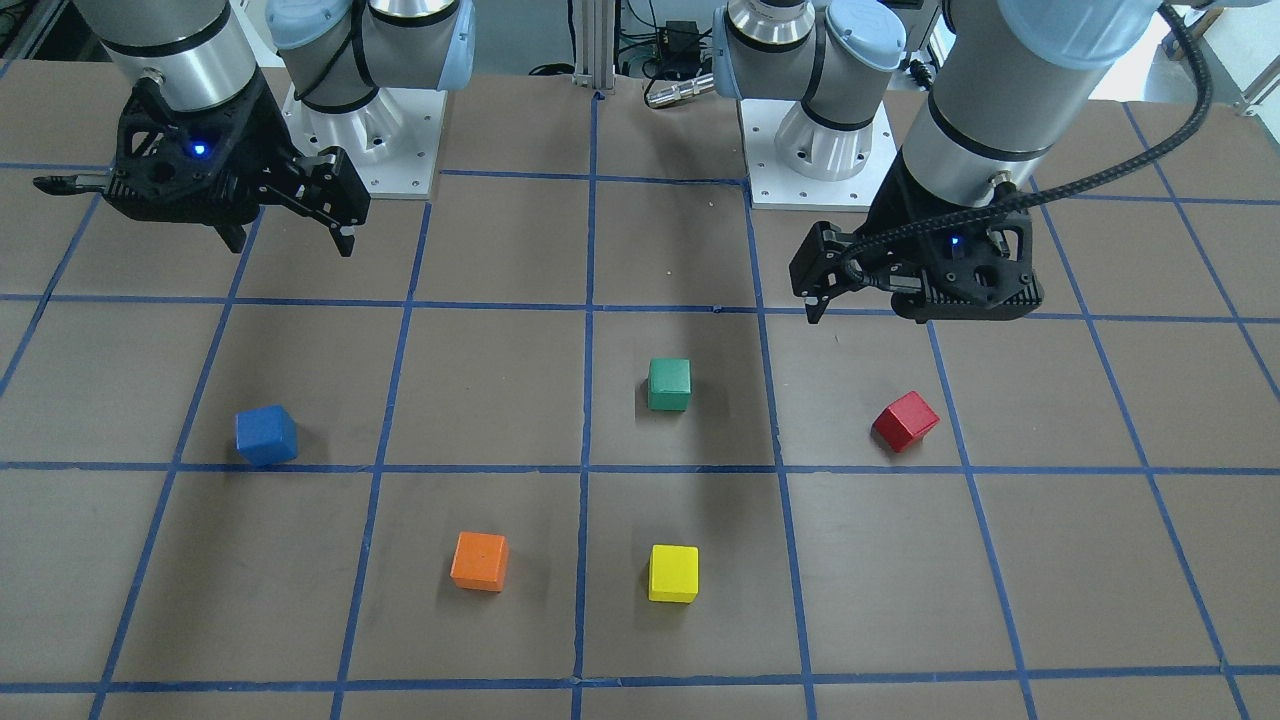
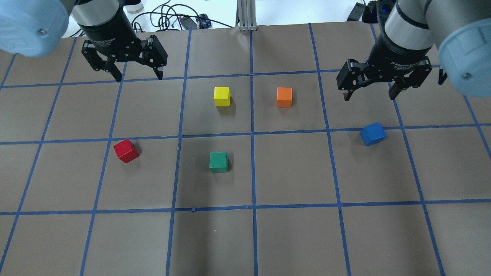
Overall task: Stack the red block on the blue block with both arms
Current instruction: 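Lower the left gripper onto the red cube nearest it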
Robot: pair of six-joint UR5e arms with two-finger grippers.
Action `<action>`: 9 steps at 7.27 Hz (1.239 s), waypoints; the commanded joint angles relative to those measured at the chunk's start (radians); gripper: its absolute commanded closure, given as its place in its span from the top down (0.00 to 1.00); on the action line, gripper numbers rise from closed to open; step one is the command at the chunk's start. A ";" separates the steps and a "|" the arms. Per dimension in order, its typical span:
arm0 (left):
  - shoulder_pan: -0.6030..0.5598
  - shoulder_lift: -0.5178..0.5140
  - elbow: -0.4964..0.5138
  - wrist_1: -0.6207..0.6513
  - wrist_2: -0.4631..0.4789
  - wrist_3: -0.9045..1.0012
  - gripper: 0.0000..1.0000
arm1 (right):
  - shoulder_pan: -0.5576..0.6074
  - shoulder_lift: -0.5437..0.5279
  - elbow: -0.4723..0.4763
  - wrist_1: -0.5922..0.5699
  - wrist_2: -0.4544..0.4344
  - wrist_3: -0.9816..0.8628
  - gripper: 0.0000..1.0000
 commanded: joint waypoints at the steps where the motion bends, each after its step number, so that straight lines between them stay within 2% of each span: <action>1: -0.008 -0.003 -0.001 -0.024 0.008 -0.019 1.00 | 0.001 -0.001 0.001 -0.001 0.000 -0.001 1.00; 4: 0.030 0.008 -0.105 0.023 0.025 -0.032 1.00 | -0.001 -0.001 0.001 -0.001 -0.003 -0.002 1.00; 5: 0.092 -0.006 -0.150 0.110 0.019 -0.052 1.00 | 0.001 -0.001 0.001 -0.007 -0.002 -0.001 1.00; 7: 0.192 -0.012 -0.243 0.163 0.011 0.041 1.00 | -0.001 -0.001 0.001 -0.007 -0.002 -0.002 1.00; 8: 0.227 -0.024 -0.291 0.190 0.014 0.152 1.00 | -0.002 -0.001 0.001 -0.008 -0.003 -0.002 1.00; 9: 0.276 -0.029 -0.370 0.265 0.013 0.184 1.00 | -0.002 0.000 0.001 -0.007 -0.003 -0.002 1.00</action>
